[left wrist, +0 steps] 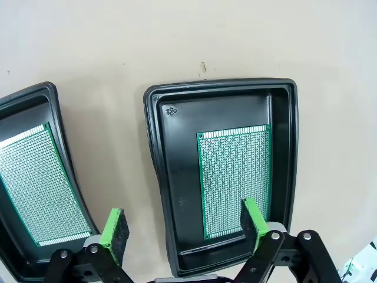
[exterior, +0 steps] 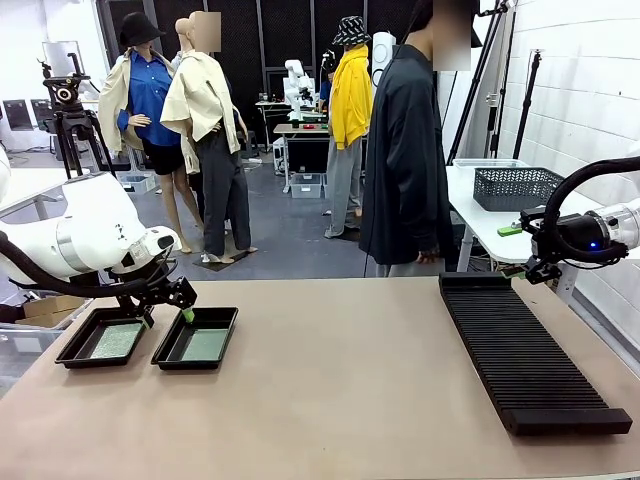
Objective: Inspect and transfer BCBs to ESD trays.
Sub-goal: Pick up the ESD tray and place it on the left side of the table.
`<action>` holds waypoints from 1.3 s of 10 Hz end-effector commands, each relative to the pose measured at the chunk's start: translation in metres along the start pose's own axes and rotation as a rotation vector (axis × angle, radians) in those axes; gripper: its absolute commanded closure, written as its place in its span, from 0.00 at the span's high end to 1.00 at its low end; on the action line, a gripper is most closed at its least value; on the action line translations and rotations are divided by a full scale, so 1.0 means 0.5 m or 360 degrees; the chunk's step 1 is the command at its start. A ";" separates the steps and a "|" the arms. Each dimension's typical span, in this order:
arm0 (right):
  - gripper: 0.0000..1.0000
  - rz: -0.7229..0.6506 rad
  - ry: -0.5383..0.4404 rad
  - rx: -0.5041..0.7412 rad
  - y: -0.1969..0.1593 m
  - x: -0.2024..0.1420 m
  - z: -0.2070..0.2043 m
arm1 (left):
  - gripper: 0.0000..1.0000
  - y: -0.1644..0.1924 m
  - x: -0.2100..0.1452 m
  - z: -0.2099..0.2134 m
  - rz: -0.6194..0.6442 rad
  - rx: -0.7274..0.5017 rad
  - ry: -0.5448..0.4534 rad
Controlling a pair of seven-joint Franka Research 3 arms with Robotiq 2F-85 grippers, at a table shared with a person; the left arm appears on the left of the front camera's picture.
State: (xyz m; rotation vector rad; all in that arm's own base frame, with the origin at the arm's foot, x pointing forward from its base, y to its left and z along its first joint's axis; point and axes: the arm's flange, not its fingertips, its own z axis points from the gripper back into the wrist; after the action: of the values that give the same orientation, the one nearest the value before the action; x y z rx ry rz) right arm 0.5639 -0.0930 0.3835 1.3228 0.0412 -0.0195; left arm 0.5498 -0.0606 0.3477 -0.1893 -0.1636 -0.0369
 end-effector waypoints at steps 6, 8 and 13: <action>1.00 -0.0018 0.0004 -0.0001 0.006 -0.001 -0.003 | 1.00 0.129 -0.014 0.147 0.0200 -0.0546 -0.0051; 1.00 -0.0018 0.0004 -0.0001 0.006 -0.001 -0.003 | 1.00 0.208 -0.031 0.195 0.0293 -0.0752 -0.0118; 1.00 -0.0018 0.0004 -0.0001 0.006 -0.001 -0.003 | 1.00 0.358 -0.028 0.207 0.0169 -0.1494 -0.0001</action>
State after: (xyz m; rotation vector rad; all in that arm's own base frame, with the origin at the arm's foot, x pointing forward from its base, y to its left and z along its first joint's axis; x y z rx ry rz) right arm 0.5639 -0.0932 0.3835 1.3228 0.0410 -0.0198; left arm 0.5126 0.1238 0.4183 -1.0628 -0.1655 0.0169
